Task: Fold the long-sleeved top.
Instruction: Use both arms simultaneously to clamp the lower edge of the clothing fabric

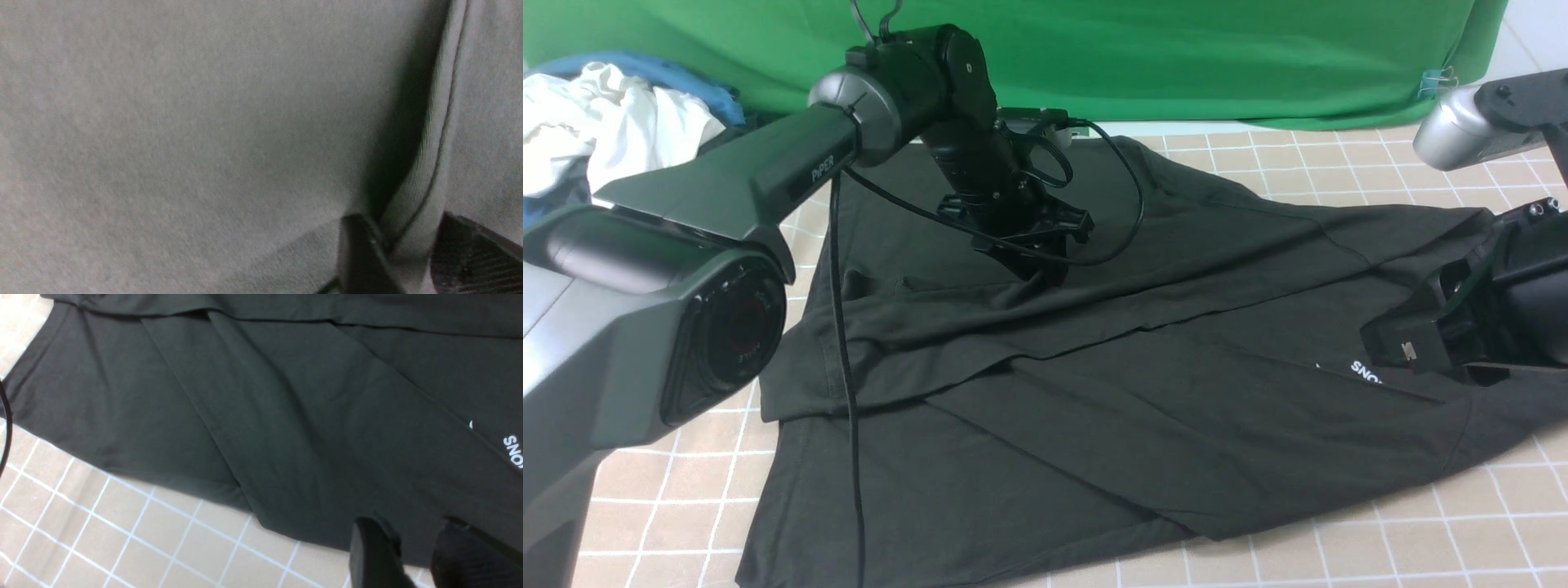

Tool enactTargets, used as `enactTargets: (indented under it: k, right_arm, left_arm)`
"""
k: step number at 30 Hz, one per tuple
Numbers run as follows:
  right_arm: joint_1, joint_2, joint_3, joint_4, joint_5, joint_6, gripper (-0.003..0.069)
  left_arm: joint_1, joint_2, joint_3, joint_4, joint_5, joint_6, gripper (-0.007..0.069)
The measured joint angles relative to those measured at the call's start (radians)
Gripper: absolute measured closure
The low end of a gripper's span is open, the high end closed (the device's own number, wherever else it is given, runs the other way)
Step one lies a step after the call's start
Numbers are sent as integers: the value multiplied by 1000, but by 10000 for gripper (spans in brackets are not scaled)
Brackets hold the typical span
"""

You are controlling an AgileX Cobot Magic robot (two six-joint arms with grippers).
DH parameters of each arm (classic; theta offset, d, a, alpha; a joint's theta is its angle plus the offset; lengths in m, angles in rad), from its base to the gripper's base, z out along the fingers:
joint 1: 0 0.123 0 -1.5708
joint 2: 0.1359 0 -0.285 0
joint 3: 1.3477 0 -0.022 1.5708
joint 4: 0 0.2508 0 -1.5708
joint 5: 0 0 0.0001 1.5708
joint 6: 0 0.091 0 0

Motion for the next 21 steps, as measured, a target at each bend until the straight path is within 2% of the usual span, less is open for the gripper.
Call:
enactTargets:
  k: [7,21]
  right_arm:
    - [0,0,0,0,0,0,423]
    - [0,0,0,0,0,0,421]
  left_arm:
    - [-2,2,0,35,-23,0,589]
    - [10,-17,-3,112,-123,-40,606]
